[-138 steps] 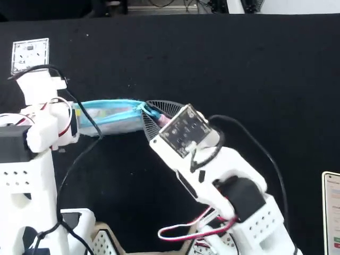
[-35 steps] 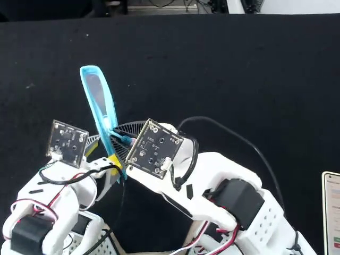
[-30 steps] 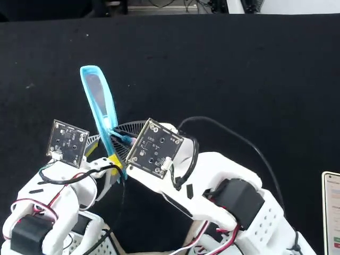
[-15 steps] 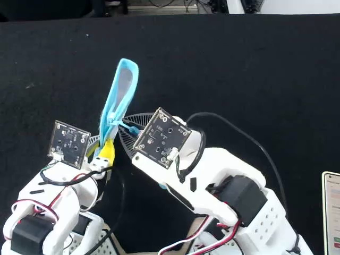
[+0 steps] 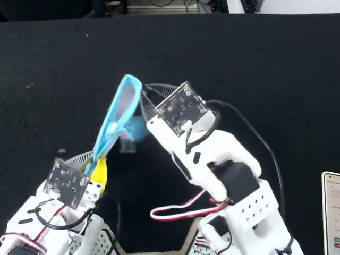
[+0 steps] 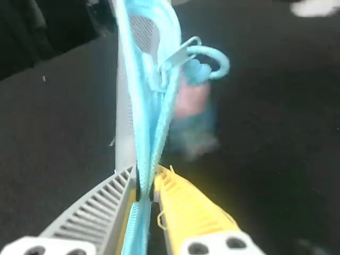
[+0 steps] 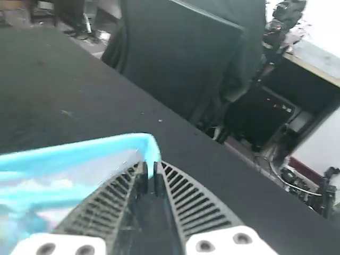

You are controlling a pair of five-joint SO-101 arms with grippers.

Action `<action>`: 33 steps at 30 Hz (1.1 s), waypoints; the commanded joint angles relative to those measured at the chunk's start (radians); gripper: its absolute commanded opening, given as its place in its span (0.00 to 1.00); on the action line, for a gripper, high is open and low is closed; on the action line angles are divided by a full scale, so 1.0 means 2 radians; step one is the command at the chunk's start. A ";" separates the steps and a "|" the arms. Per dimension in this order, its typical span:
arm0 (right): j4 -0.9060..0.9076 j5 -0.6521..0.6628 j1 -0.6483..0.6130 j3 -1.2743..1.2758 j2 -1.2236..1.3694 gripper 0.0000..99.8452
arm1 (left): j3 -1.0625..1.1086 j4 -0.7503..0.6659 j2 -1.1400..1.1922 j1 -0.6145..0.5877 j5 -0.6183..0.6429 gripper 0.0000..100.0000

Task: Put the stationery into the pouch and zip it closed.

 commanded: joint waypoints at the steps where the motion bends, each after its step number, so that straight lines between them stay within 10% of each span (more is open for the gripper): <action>1: -0.044 0.004 0.018 0.015 0.000 0.01 | 0.022 0.002 -0.014 -0.007 -0.008 0.03; 13: 0.185 0.001 -0.135 -0.010 -0.083 0.02 | 0.027 -0.003 -0.012 -0.007 -0.008 0.03; 20: 0.114 -0.001 -0.165 0.081 -0.129 0.21 | 0.032 -0.001 -0.012 -0.007 -0.007 0.03; 33: -0.051 -0.087 -0.165 0.173 -0.133 0.19 | 0.032 0.000 -0.012 -0.003 -0.007 0.03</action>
